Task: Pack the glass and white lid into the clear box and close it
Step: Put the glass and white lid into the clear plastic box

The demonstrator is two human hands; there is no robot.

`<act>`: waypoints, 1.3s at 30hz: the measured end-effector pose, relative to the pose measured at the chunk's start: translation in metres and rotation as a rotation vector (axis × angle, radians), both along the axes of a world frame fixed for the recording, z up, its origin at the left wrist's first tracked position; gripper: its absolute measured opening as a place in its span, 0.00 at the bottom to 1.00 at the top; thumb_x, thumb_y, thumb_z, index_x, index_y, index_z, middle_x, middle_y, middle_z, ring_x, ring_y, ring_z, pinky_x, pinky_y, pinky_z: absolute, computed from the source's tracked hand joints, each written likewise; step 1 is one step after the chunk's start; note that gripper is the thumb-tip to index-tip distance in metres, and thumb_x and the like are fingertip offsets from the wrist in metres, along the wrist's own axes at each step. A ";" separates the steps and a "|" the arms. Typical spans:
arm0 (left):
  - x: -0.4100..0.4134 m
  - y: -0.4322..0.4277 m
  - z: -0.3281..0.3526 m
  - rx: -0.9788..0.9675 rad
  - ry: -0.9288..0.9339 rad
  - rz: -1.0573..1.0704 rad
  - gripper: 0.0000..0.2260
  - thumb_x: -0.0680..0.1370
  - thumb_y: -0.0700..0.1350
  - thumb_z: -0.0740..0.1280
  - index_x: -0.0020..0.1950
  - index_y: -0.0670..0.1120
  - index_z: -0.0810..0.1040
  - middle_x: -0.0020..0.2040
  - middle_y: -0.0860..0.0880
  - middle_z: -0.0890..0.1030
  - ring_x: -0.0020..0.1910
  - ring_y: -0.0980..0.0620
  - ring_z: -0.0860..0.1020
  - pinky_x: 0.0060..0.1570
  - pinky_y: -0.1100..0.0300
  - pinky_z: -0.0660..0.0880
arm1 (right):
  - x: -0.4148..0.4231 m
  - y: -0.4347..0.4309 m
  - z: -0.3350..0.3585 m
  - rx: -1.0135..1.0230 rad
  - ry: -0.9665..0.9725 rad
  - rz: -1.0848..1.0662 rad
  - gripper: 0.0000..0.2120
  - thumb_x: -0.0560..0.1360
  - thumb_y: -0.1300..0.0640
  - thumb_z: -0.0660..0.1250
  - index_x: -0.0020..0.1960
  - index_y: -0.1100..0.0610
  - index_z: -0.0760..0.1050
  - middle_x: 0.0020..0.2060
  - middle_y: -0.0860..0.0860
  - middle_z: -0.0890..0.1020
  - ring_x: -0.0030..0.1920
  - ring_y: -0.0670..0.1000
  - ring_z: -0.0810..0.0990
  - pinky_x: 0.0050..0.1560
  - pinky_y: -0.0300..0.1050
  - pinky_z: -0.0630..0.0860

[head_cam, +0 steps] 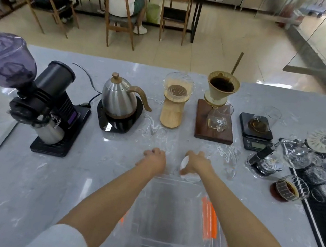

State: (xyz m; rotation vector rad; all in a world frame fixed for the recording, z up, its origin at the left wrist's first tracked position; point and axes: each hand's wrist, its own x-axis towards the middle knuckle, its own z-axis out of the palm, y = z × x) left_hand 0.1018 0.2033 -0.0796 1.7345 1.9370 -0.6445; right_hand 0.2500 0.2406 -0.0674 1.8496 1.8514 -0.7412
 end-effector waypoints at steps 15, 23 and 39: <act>-0.073 -0.025 0.076 0.351 -0.854 0.502 0.24 0.72 0.56 0.75 0.59 0.48 0.67 0.57 0.48 0.73 0.50 0.51 0.75 0.42 0.61 0.73 | 0.085 -0.050 0.034 0.253 0.995 -0.610 0.30 0.66 0.47 0.78 0.65 0.40 0.72 0.62 0.50 0.78 0.58 0.55 0.79 0.51 0.49 0.78; -0.076 -0.172 0.130 0.394 -0.974 0.316 0.23 0.65 0.61 0.76 0.51 0.60 0.67 0.57 0.59 0.74 0.55 0.58 0.79 0.48 0.62 0.78 | 0.120 -0.170 0.106 0.240 1.246 -0.515 0.36 0.66 0.49 0.79 0.69 0.34 0.67 0.58 0.38 0.81 0.56 0.46 0.83 0.48 0.41 0.80; 0.016 -0.150 0.011 0.149 0.045 -0.345 0.23 0.77 0.46 0.69 0.69 0.41 0.67 0.67 0.40 0.70 0.65 0.39 0.72 0.62 0.50 0.72 | 0.010 -0.165 0.013 0.273 -0.088 0.593 0.34 0.66 0.42 0.72 0.66 0.55 0.65 0.59 0.52 0.76 0.54 0.57 0.80 0.54 0.51 0.68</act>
